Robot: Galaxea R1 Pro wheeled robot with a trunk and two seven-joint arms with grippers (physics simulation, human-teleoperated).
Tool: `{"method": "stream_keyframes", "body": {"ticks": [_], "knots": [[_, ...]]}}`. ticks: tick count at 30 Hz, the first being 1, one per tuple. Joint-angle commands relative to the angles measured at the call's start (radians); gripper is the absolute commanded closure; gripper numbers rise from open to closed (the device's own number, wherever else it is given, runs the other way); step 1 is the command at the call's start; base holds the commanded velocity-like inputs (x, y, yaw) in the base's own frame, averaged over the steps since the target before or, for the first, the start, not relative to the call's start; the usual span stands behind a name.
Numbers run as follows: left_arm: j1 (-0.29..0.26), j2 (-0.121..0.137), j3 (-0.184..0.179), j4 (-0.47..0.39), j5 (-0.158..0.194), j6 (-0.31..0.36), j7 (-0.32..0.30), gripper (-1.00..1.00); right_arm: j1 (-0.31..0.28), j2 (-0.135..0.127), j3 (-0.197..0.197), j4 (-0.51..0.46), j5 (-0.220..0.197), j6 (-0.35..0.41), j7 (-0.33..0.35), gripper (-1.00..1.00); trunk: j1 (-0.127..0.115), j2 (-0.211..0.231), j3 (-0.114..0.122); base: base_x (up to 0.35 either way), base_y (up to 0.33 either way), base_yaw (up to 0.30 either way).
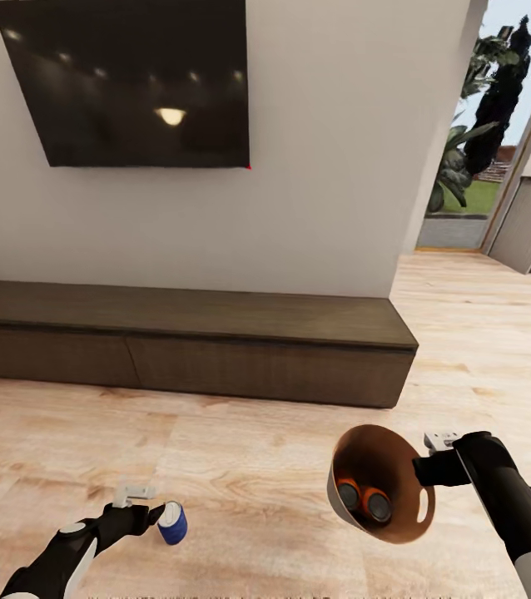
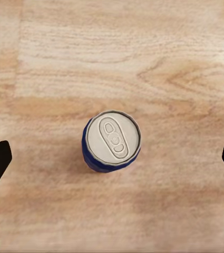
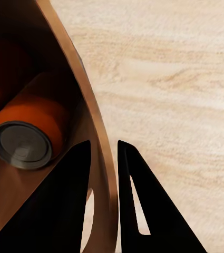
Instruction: Put the three can of soda from the living room inside the tash can in the kitchen.
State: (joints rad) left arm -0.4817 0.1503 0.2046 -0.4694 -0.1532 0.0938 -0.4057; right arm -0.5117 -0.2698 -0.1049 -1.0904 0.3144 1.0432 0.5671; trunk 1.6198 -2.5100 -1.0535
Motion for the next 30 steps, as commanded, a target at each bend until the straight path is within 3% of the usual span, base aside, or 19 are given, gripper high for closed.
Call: {"method": "stream_keyframes", "body": {"ticks": [1, 6, 19, 30], "knots": [[0.000, 0.000, 0.000, 0.000, 0.000, 0.000, 0.000, -1.00, -0.001, 0.000, 0.000, 0.000, -0.021, 0.004, 0.002, 1.00, 0.000, 0.000, 0.000, 0.000, 0.000, 0.000], [0.001, 0.000, 0.000, -0.001, 0.001, -0.034, -0.001, -1.00, -0.001, 0.001, 0.001, 0.000, -0.021, 0.004, 0.002, 1.00, 0.000, 0.000, 0.000, 0.037, 0.008, 0.000], [0.003, 0.000, 0.001, -0.002, 0.007, -0.046, -0.003, -1.00, -0.001, 0.005, 0.001, 0.000, -0.021, 0.004, 0.002, 1.00, 0.000, 0.000, 0.000, 0.140, 0.008, 0.000], [0.001, -0.004, 0.001, -0.002, 0.003, -0.032, -0.004, -1.00, -0.001, 0.012, 0.001, -0.001, -0.019, 0.004, 0.002, 1.00, 0.004, -0.003, -0.039, 0.002, 0.000, 0.000]]}}
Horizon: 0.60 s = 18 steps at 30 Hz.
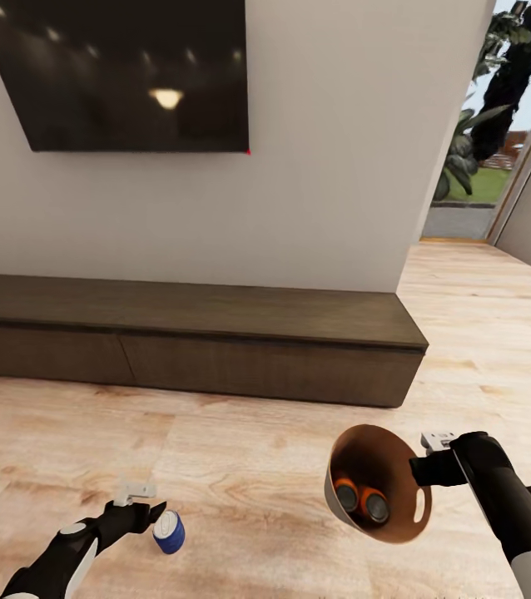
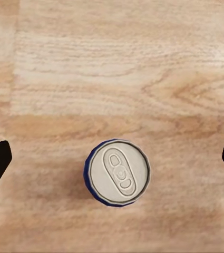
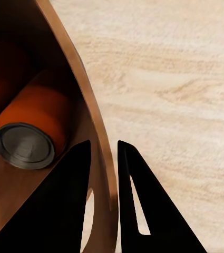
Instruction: Put the three can of soda from the living room inside the tash can in the kitchen.
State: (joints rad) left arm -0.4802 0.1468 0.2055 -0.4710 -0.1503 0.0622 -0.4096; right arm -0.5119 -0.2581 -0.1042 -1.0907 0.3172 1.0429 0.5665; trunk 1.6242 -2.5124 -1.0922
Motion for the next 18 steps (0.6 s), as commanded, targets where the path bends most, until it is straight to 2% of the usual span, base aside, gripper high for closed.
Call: {"method": "stream_keyframes", "body": {"ticks": [1, 11, 18], "knots": [[0.000, 0.000, 0.000, 0.000, 0.000, -0.001, 0.000, -1.00, 0.000, 0.000, 0.000, -0.001, -0.021, 0.004, 0.003, 1.00, 0.000, 0.000, 0.000, 0.000, 0.000, 0.000], [0.001, -0.002, -0.001, 0.000, 0.001, -0.008, 0.000, -1.00, 0.000, -0.001, -0.005, -0.012, -0.022, 0.004, 0.003, 1.00, 0.000, 0.000, 0.000, 0.005, 0.000, 0.000], [0.000, -0.002, -0.001, 0.000, 0.000, -0.002, -0.003, -1.00, 0.000, 0.000, -0.006, -0.041, -0.023, 0.004, 0.003, 1.00, 0.000, 0.000, 0.000, 0.235, 0.000, 0.000]]}}
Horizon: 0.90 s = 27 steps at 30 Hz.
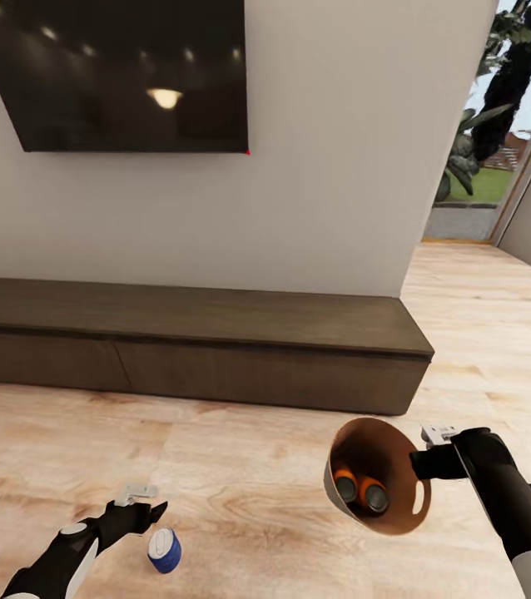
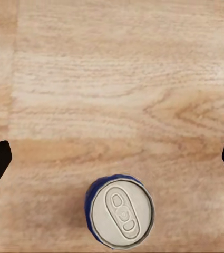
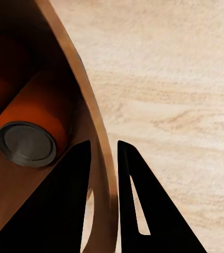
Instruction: Put the three can of soda from the living room inside the tash can in the kitchen.
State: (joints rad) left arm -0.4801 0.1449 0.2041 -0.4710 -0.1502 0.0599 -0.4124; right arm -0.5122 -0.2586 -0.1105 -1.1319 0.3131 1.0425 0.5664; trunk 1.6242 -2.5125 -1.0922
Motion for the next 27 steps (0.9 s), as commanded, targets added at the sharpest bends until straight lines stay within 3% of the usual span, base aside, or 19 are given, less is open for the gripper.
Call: {"method": "stream_keyframes", "body": {"ticks": [1, 8, 27], "knots": [[0.000, 0.000, 0.000, 0.000, 0.000, 0.000, 0.000, -1.00, 0.000, 0.000, 0.000, -0.002, -0.019, 0.005, 0.003, 1.00, 0.000, 0.000, 0.000, 0.278, 0.000, 0.000], [0.001, -0.001, 0.001, 0.000, 0.001, -0.008, 0.000, -1.00, 0.000, 0.000, 0.001, -0.009, -0.019, 0.005, 0.003, 1.00, 0.000, 0.000, 0.000, 0.088, 0.000, 0.000], [0.000, -0.017, 0.000, 0.001, -0.003, 0.003, 0.001, -1.00, 0.000, 0.000, 0.002, -0.011, -0.019, 0.005, 0.003, 1.00, 0.008, -0.004, -0.073, 0.003, 0.000, 0.000]]}}
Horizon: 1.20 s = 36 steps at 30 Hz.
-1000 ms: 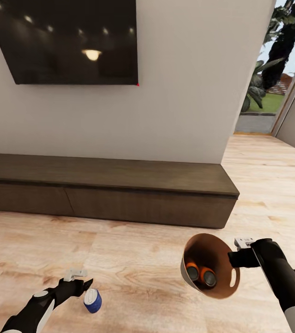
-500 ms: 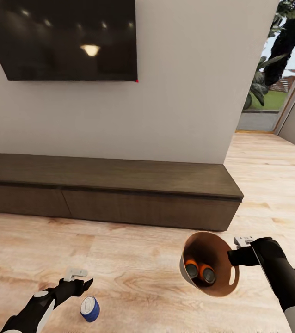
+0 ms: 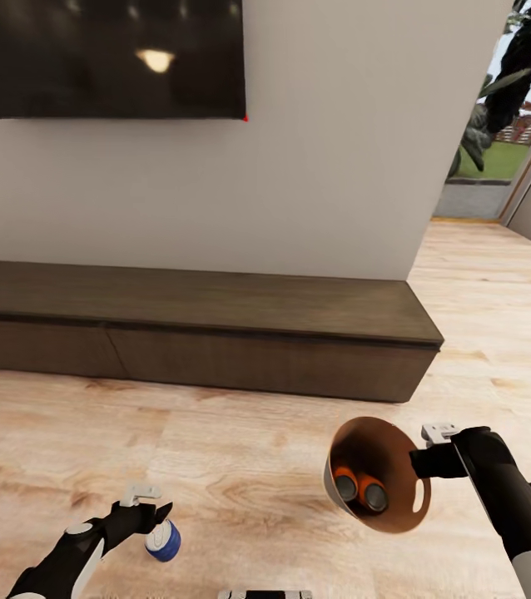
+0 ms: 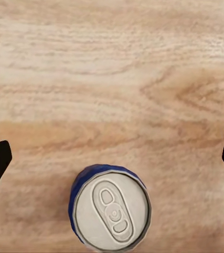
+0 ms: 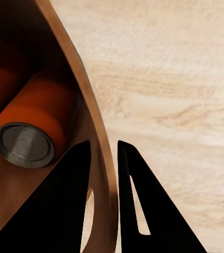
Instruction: Put the three can of soda from the living room inside the tash can in the kitchen.
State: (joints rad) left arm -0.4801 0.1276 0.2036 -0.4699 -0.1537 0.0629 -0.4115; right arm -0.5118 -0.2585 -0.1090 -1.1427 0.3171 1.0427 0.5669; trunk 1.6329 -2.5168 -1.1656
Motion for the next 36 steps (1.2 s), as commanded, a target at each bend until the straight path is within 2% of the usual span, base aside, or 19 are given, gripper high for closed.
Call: {"method": "stream_keyframes", "body": {"ticks": [1, 4, 6, 12, 30, 36], "knots": [[0.000, -0.002, -0.001, 0.000, 0.000, 0.000, 0.000, -1.00, -0.001, 0.000, 0.000, -0.001, -0.023, 0.005, 0.002, 1.00, 0.000, 0.000, -0.004, 0.000, 0.000, 0.000], [0.000, -0.008, -0.014, 0.000, -0.001, 0.000, 0.000, -1.00, -0.001, 0.000, 0.000, -0.001, -0.023, 0.005, 0.002, 1.00, 0.002, -0.001, -0.015, 0.000, 0.000, 0.000], [0.000, -0.011, -0.032, 0.000, -0.001, 0.000, 0.000, -1.00, -0.001, 0.000, 0.000, -0.001, -0.023, 0.005, 0.002, 1.00, 0.002, -0.001, -0.015, 0.000, 0.000, 0.000], [0.000, -0.012, -0.044, -0.001, -0.001, 0.000, -0.002, -1.00, -0.001, 0.001, 0.001, -0.001, -0.023, 0.005, 0.002, 1.00, 0.002, -0.001, -0.015, 0.000, 0.000, 0.000], [0.001, -0.006, -0.035, -0.001, 0.011, 0.005, -0.003, -1.00, -0.001, 0.004, 0.003, 0.000, -0.023, 0.005, 0.002, 1.00, 0.002, -0.001, -0.015, 0.000, 0.000, 0.000], [0.000, -0.002, -0.033, -0.001, 0.012, 0.014, -0.002, -1.00, -0.001, 0.004, 0.003, 0.000, -0.023, 0.005, 0.001, 1.00, 0.004, -0.002, -0.039, 0.000, 0.000, 0.000]]}}
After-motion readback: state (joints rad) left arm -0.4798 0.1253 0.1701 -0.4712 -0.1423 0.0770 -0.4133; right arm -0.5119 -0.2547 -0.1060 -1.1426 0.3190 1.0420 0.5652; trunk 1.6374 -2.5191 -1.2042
